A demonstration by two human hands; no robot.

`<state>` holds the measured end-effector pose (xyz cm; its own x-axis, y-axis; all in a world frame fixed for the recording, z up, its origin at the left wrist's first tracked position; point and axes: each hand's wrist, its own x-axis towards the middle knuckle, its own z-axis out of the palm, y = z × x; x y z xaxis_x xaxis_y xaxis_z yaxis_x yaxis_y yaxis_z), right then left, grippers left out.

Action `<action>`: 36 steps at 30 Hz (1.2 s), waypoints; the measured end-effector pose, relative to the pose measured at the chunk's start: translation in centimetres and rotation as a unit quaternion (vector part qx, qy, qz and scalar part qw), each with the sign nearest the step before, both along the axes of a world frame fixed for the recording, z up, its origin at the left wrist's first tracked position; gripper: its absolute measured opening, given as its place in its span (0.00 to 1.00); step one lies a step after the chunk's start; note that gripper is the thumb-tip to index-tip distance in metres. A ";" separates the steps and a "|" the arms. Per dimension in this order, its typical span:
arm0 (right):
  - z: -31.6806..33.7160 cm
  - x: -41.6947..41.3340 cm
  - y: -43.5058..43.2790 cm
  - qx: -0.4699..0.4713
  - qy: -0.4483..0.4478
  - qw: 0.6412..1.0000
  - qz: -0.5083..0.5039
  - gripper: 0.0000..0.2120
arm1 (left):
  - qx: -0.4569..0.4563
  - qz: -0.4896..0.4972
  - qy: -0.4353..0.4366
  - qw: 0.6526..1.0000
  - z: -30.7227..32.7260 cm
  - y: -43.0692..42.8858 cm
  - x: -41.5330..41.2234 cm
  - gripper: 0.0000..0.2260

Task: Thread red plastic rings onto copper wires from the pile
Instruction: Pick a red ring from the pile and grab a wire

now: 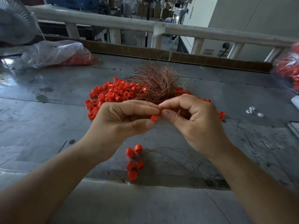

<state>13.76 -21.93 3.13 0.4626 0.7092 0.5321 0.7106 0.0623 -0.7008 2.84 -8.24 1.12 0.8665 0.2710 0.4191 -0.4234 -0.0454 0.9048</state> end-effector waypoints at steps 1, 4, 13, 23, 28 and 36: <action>0.0 0.2 0.0 -0.002 -0.008 1.000 -0.015 0.04 | 0.006 0.007 0.007 1.000 0.0 -0.1 0.1 0.11; 0.0 0.5 -0.1 -0.016 -0.022 0.999 -0.035 0.04 | -0.013 0.041 0.019 0.999 0.0 0.2 0.1 0.13; -0.2 0.3 0.0 -0.020 -0.057 0.998 -0.030 0.05 | -0.041 0.043 0.035 0.998 0.2 -0.3 0.2 0.11; 0.3 0.5 -0.3 0.010 -0.053 0.998 -0.036 0.06 | 0.005 0.111 0.086 0.990 0.2 -0.6 0.3 0.13; 0.2 0.1 -0.4 0.006 -0.060 0.998 -0.022 0.05 | 0.011 0.108 0.085 0.990 0.3 -0.6 0.2 0.11; 0.0 -0.1 -0.2 -0.010 -0.075 0.997 -0.010 0.05 | 0.010 0.099 0.078 0.992 0.5 -1.0 0.3 0.12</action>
<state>13.62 -22.13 3.17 0.3934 0.7115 0.5822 0.8080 0.0346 -0.5882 3.12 -9.19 1.61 0.8515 0.4359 0.2915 -0.2596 -0.1326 0.9566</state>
